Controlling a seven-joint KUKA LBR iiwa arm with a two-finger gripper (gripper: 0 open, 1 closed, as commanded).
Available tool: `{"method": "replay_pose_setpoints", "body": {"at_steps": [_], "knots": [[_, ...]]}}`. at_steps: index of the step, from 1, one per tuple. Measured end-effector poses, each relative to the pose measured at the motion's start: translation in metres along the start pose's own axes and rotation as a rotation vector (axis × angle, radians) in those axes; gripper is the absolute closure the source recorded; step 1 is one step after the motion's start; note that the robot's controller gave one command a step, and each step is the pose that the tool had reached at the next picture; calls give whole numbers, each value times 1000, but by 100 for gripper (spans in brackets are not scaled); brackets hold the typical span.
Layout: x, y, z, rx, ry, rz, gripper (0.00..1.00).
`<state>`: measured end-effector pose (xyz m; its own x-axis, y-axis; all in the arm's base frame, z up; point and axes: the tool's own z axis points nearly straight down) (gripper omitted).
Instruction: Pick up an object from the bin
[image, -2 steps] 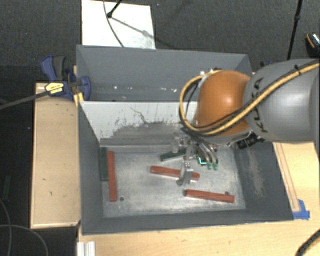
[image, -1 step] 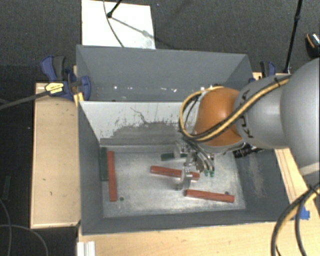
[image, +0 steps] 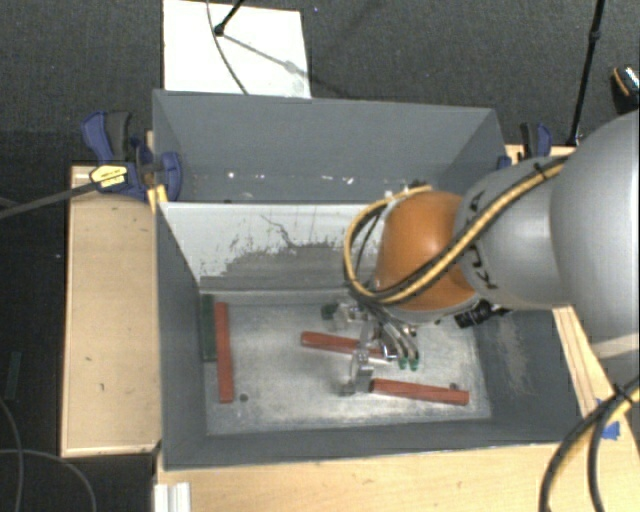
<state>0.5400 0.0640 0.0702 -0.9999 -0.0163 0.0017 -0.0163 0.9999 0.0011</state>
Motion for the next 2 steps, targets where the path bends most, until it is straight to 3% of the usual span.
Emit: {"method": "replay_pose_setpoints", "body": {"at_steps": [2], "knots": [[-1,0,-1,0,-2,7,0]]}}
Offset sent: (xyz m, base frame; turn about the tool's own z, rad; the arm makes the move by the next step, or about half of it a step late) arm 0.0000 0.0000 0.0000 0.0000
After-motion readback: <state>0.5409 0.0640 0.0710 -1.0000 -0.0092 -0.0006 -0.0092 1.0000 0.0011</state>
